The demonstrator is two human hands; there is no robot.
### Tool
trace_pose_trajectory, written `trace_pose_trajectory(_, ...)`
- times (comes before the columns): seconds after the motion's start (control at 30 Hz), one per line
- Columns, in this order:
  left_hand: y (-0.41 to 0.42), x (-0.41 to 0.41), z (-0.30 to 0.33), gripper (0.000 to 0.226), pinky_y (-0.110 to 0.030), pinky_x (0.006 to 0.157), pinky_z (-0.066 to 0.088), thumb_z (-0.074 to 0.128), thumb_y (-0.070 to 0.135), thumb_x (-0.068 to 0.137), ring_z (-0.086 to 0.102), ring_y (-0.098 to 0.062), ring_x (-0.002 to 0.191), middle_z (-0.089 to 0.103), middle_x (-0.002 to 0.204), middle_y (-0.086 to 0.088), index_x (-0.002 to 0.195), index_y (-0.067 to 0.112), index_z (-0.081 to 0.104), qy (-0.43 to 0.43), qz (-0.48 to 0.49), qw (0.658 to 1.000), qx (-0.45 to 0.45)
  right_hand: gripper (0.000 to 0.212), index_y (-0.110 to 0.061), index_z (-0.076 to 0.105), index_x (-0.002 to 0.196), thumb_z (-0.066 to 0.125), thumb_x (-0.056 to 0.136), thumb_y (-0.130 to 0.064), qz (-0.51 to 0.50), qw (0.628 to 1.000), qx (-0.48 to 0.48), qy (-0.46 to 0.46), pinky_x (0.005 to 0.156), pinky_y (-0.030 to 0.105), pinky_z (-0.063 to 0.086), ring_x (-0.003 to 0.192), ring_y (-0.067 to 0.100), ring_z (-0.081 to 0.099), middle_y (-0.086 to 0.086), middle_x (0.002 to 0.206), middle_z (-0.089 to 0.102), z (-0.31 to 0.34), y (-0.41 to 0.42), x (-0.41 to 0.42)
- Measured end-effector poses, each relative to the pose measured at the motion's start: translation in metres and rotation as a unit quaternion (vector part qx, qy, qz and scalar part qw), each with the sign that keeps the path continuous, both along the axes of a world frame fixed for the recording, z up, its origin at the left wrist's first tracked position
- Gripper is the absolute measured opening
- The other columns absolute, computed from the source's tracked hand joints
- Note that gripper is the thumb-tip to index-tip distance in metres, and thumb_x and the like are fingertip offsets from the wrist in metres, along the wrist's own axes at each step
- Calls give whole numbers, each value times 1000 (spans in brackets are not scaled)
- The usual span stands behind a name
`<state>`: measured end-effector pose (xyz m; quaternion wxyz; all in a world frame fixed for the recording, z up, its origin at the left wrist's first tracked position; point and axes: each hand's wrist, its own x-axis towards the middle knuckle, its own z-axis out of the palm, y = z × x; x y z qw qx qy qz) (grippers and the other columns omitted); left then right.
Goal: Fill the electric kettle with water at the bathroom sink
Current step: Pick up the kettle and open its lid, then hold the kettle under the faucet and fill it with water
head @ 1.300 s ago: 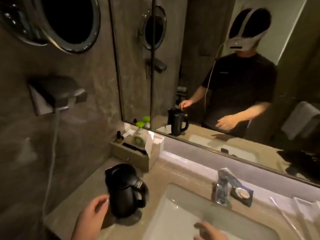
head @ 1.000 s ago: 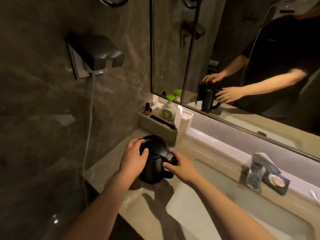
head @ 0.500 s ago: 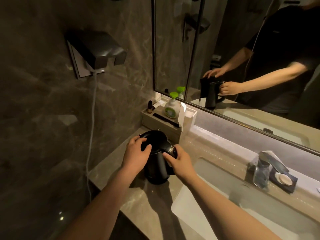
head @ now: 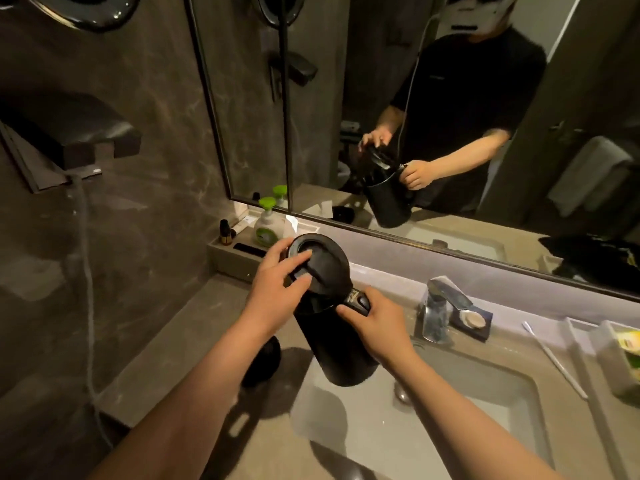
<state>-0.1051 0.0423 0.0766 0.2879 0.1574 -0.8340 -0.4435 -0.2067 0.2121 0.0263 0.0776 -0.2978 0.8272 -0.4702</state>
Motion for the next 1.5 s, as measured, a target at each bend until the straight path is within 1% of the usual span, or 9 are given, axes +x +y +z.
trace_pose_trajectory(0.17, 59, -34, 11, 47, -15, 103, 25, 52, 15, 88, 34, 4, 128, 44, 140, 12, 133, 28, 52, 15, -122, 992, 19, 22, -33, 59, 73, 76, 71, -46, -99, 994, -25, -34, 58, 29, 45, 69, 5, 61, -12, 71, 67, -14, 64, -8)
trace_pose_trajectory(0.33, 89, -69, -18, 38, -33, 99, 39, 52, 26, 91, 48, -9, 119, 56, 130, 4, 129, 25, 55, -48, -147, 985, 75, 34, -27, 64, 71, 73, 57, -57, -176, 978, -43, -103, 57, 36, 50, 61, 6, 62, -11, 66, 70, -39, 137, -17)
trace_pose_trajectory(0.4, 99, -83, -35, 34, -33, 98, 41, 55, 21, 91, 53, -12, 116, 60, 125, 2, 125, 23, 58, -82, -164, 980, 75, 31, -32, 64, 72, 74, 56, -57, -206, 971, -34, -117, 54, 31, 44, 56, 5, 60, -14, 63, 68, -53, 167, -20)
trace_pose_trajectory(0.47, 111, -97, -53, 33, -33, 98, 41, 55, 20, 91, 54, -14, 115, 61, 123, 0, 124, 22, 58, -126, -190, 972, 61, 39, -21, 65, 72, 76, 57, -54, -233, 960, -45, -148, 54, 33, 44, 53, 13, 57, -7, 57, 66, -67, 194, -23)
trace_pose_trajectory(0.7, 150, -166, -87, 41, -35, 97, 39, 51, 27, 90, 51, -20, 118, 54, 135, -4, 131, 20, 54, -244, -246, 933, -94, 36, 3, 58, 81, 81, 76, -24, -260, 936, -73, -225, 54, 34, 40, 53, 16, 50, -4, 54, 56, -104, 237, -42)
trace_pose_trajectory(0.87, 159, -215, -106, 52, -39, 105, 31, 52, 25, 89, 37, -27, 129, 36, 149, -6, 139, 19, 43, -243, -259, 898, -260, 34, 6, 57, 87, 78, 78, -20, -241, 921, -90, -291, 47, 24, 42, 51, 14, 49, -2, 57, 57, -122, 238, -59)
trace_pose_trajectory(1.03, 163, -243, -119, 53, -44, 104, 31, 54, 33, 88, 31, -27, 133, 34, 151, -2, 139, 29, 41, -227, -258, 851, -397, 29, -9, 51, 67, 78, 62, -20, -247, 904, -122, -326, 46, 29, 36, 48, 20, 46, 5, 52, 49, -130, 230, -77)
trace_pose_trajectory(1.4, 169, -262, -115, 58, -37, 86, 39, 78, 32, 67, 43, -24, 114, 54, 130, 2, 121, 29, 57, -190, -212, 849, -445, 29, -9, 52, 67, 77, 59, -21, -237, 899, -131, -345, 47, 28, 40, 49, 17, 50, 3, 52, 50, -149, 215, -93)
trace_pose_trajectory(1.5, 168, -266, -112, 53, -36, 81, 40, 76, 29, 71, 45, -23, 114, 55, 129, 4, 121, 29, 59, -185, -215, 847, -449, 29, -8, 54, 69, 78, 59, -20, -240, 895, -142, -349, 46, 28, 40, 50, 18, 49, 4, 54, 50, -150, 213, -95)
